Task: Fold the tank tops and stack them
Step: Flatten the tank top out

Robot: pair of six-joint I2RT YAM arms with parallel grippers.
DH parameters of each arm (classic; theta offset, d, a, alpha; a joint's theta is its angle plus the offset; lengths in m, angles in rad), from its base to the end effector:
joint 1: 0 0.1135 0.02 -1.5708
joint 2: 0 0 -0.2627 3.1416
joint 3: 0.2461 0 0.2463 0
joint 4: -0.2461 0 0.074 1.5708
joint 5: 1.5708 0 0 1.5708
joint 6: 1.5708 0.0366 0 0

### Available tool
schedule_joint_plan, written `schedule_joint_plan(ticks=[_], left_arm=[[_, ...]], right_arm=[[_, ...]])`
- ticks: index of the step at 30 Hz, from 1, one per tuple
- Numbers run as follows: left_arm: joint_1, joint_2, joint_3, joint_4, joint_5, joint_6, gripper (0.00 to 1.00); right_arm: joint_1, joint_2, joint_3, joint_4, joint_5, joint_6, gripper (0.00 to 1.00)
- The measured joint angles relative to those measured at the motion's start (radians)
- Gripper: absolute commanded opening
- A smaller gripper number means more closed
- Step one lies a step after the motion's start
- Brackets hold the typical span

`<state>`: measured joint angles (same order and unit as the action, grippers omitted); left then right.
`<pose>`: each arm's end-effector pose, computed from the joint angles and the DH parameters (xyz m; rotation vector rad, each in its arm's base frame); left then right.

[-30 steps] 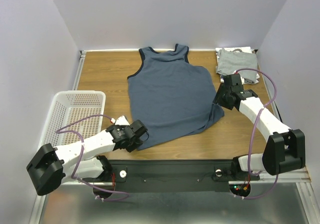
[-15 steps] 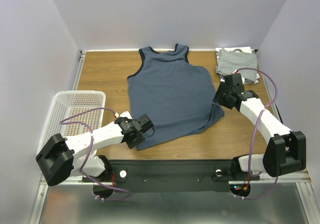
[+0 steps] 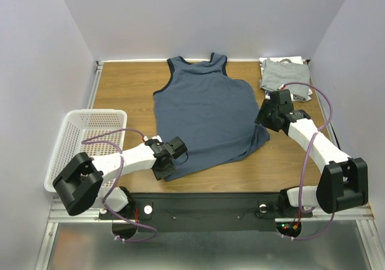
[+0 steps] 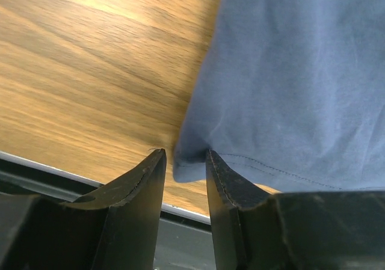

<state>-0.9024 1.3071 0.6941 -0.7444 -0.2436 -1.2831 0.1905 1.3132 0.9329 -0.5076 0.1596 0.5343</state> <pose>0.1337 -0.1551 0.1717 -0.5711 2.7681 -0.1096 0.2629 0.0448 0.2491 0.4870 2.3983 0.1253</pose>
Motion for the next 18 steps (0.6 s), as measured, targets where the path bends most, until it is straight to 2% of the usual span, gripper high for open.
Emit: schedule_joint_plan(ticks=[2, 6, 7, 11, 18], left_arm=[[0.001, 0.015, -0.004, 0.021, 0.014, 0.010, 0.41], [0.002, 0.018, -0.021, 0.051, 0.035, 0.018, 0.23], [0.002, 0.018, -0.023, 0.058, 0.038, 0.019, 0.16], [0.010, -0.001, -0.036, 0.079, 0.047, 0.026, 0.01], [0.026, -0.060, -0.053, 0.088, 0.053, 0.045, 0.00]], right_arm=[[0.000, 0.000, 0.000, 0.000, 0.000, -0.001, 0.59], [0.000, 0.000, 0.000, 0.001, -0.004, -0.005, 0.59], [0.000, 0.000, 0.000, 0.002, -0.007, -0.005, 0.59], [0.000, 0.000, 0.000, 0.005, -0.011, -0.006, 0.59], [0.000, 0.031, 0.000, 0.021, -0.023, -0.006, 0.60]])
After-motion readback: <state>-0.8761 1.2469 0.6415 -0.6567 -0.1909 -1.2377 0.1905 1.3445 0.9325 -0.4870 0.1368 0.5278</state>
